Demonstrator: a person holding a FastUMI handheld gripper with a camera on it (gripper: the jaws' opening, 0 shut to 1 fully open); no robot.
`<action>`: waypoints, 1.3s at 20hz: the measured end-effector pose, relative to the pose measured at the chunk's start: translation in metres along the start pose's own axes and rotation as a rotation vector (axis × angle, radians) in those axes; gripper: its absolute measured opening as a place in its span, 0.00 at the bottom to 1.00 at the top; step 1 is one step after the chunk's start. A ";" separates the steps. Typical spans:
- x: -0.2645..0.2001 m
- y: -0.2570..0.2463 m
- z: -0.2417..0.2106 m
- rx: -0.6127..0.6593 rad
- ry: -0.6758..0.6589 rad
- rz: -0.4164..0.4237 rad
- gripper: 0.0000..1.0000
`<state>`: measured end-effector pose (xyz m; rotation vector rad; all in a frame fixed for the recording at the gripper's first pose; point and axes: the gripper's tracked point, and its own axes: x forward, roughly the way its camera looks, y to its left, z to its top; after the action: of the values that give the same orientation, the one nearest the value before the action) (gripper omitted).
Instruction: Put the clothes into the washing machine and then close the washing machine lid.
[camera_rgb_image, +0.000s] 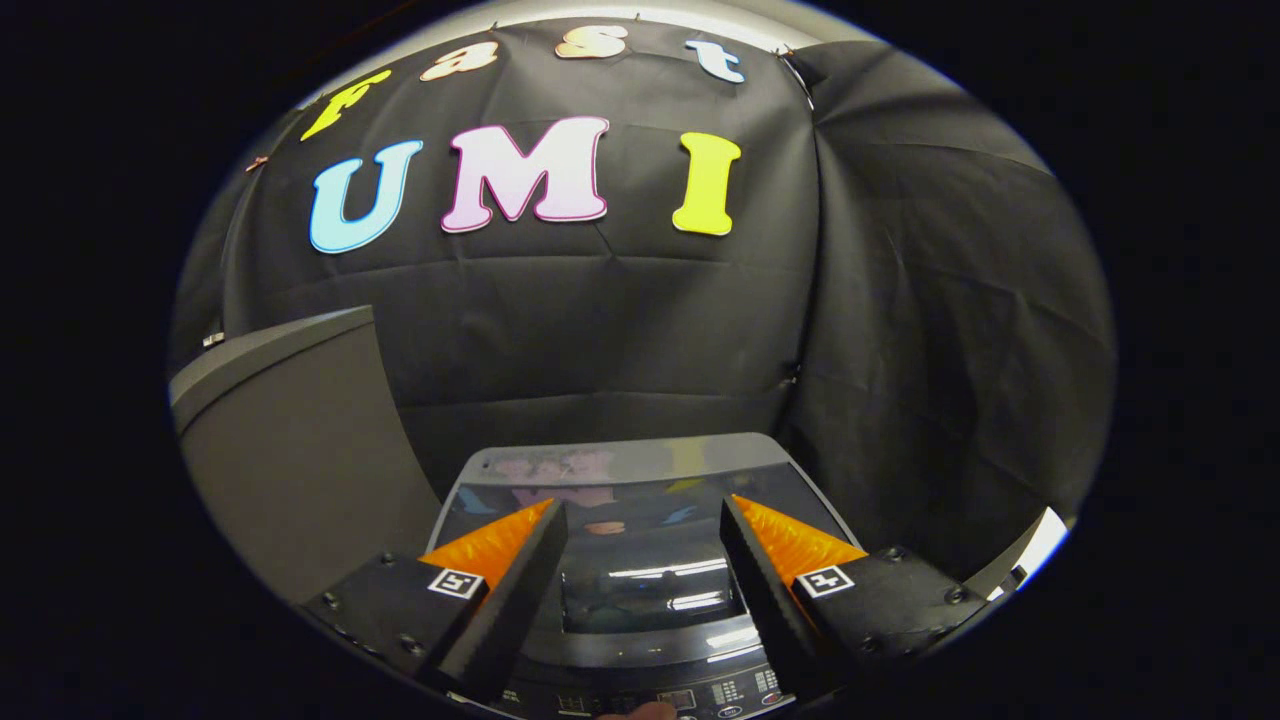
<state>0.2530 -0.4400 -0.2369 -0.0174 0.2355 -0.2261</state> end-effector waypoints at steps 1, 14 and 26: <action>0.001 0.002 0.006 0.020 -0.017 0.007 0.98; -0.064 0.047 0.142 0.138 -0.272 0.006 0.98; -0.157 0.197 0.161 0.114 -0.264 0.094 0.98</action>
<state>0.1851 -0.2139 -0.0524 0.0767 -0.0401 -0.1415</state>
